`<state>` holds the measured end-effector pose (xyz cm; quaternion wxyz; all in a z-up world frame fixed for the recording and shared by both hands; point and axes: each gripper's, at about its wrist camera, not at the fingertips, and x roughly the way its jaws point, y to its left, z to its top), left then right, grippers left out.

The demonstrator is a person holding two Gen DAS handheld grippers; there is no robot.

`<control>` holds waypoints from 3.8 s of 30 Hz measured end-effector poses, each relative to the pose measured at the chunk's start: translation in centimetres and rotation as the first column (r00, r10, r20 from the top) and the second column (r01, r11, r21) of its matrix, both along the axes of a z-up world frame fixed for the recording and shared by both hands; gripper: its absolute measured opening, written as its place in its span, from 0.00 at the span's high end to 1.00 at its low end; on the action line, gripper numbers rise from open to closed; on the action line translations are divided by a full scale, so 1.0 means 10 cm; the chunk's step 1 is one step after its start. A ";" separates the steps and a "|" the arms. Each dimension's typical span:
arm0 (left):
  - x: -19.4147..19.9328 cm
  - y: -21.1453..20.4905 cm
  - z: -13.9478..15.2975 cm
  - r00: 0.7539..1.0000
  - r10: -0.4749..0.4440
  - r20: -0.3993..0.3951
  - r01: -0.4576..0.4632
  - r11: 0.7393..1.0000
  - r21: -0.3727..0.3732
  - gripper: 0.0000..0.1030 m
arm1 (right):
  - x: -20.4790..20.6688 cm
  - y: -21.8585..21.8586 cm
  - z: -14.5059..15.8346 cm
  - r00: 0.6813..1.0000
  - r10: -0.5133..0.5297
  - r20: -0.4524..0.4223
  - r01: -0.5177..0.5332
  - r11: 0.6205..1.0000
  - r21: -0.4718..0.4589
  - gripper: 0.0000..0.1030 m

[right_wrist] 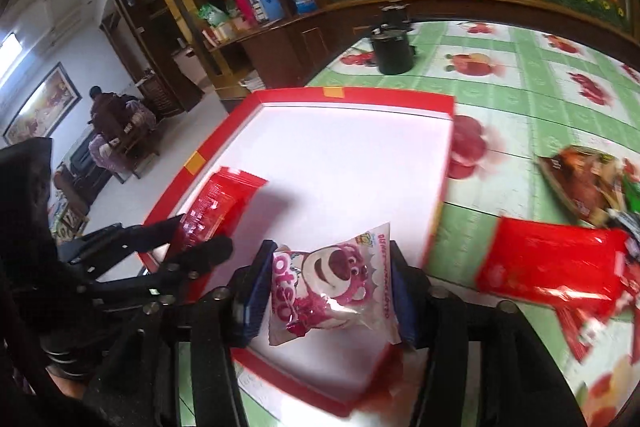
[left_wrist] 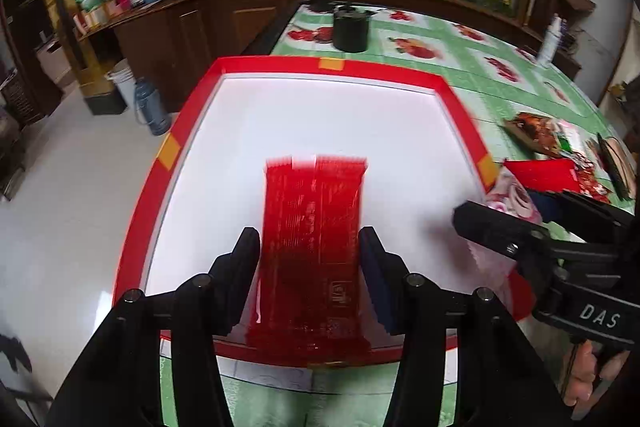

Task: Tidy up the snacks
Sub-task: 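Lift and carry both held packets over the red-rimmed white tray, then lower both packets into the tray and open both tools, then grasp another long red packet with the left tool while the right tool grasps a red gold-print bag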

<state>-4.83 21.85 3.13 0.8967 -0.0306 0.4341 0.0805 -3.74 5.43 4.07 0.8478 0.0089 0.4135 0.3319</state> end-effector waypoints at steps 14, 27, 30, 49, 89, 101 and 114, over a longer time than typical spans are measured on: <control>-0.49 0.27 0.09 0.987 0.130 0.099 -0.126 0.991 -0.051 0.38 | -0.22 0.09 -0.07 0.988 0.151 -0.026 -0.149 0.987 0.063 0.36; -0.74 0.37 0.25 0.974 0.182 0.138 -0.180 0.983 -0.033 0.38 | -0.46 0.08 -0.15 0.942 0.293 -0.166 -0.257 0.944 0.207 0.26; -0.77 0.38 0.25 0.972 0.195 0.133 -0.192 0.981 -0.034 0.38 | -0.41 0.16 -0.13 0.938 0.297 -0.180 -0.260 0.944 0.202 0.17; -1.01 0.53 0.38 0.953 0.260 0.154 -0.255 0.966 -0.051 0.38 | -0.71 0.31 -0.26 0.795 0.509 -0.329 -0.495 0.859 0.133 0.13; 0.63 -2.22 0.35 0.775 -0.623 -0.109 0.631 0.751 0.195 0.26 | 0.53 -2.67 -0.23 0.972 -0.200 -0.122 0.183 0.974 -0.133 0.15; 1.01 -2.53 -0.09 0.577 -0.766 -0.284 0.811 0.578 0.088 0.25 | 0.49 -2.60 -0.27 0.977 -0.209 -0.030 0.200 0.963 -0.178 0.40; 0.69 -2.48 -0.14 0.677 -0.689 -0.257 0.625 0.724 -0.293 0.23 | 0.49 -2.68 -0.27 0.977 -0.214 -0.019 0.207 0.964 -0.169 0.49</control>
